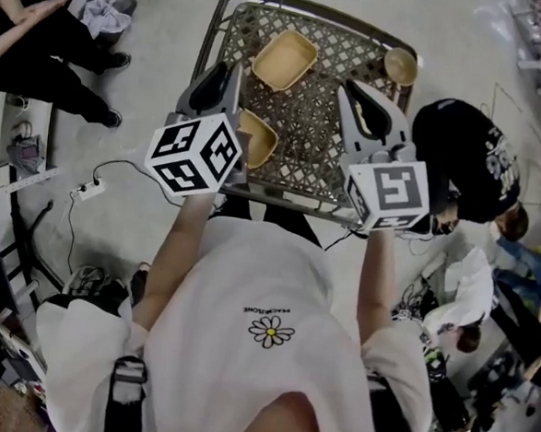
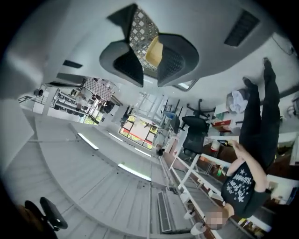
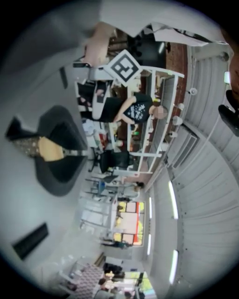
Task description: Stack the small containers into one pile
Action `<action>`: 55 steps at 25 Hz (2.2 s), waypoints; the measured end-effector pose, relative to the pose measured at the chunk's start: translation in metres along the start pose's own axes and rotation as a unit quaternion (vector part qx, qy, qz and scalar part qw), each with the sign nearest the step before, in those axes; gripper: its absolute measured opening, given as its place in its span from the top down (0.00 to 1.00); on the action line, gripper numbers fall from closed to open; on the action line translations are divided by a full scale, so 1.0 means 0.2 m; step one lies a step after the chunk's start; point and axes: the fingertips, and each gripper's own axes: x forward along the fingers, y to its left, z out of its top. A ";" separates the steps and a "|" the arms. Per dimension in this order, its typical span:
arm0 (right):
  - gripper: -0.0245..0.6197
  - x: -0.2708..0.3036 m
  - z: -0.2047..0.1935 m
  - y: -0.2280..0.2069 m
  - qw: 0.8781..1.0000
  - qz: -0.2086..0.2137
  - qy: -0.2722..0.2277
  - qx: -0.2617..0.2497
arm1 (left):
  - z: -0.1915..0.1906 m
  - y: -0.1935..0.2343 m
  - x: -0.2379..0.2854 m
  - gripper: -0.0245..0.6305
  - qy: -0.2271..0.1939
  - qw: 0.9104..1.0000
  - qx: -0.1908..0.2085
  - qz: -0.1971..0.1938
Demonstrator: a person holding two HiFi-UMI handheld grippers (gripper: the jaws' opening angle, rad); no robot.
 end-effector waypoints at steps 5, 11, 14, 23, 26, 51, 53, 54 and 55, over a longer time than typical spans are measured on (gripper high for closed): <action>0.75 0.31 -0.11 -0.06 0.992 0.096 0.071 -0.037 | -0.21 0.08 0.20 0.67 0.056 0.996 -0.069 0.001; 0.75 0.76 -0.37 -0.22 0.975 0.160 0.151 -0.002 | -0.54 0.26 0.44 0.63 0.124 0.981 -0.140 0.056; 0.75 0.95 -0.54 -0.28 0.964 0.170 0.202 -0.009 | -0.68 0.34 0.51 0.63 0.155 0.969 -0.166 0.098; 0.75 1.24 -1.01 -0.32 0.919 0.207 0.334 -0.040 | -0.98 0.42 0.65 0.67 0.225 0.942 -0.200 0.148; 0.75 1.27 -1.11 -0.32 0.906 0.216 0.362 -0.043 | -1.04 0.42 0.68 0.68 0.238 0.935 -0.214 0.152; 0.90 1.06 -0.86 -0.35 0.954 0.116 0.276 0.007 | -0.73 0.39 0.61 0.90 0.174 0.964 -0.150 0.133; 0.90 0.95 -0.73 -0.35 0.964 0.083 0.252 0.023 | -0.60 0.34 0.57 0.90 0.157 0.975 -0.111 0.112; 0.90 0.90 -0.66 -0.36 0.969 0.060 0.238 0.035 | -0.53 0.32 0.56 0.90 0.149 0.980 -0.086 0.096; 0.90 0.84 -0.60 -0.35 0.973 0.035 0.223 0.047 | -0.45 0.29 0.55 0.90 0.142 0.985 -0.061 0.080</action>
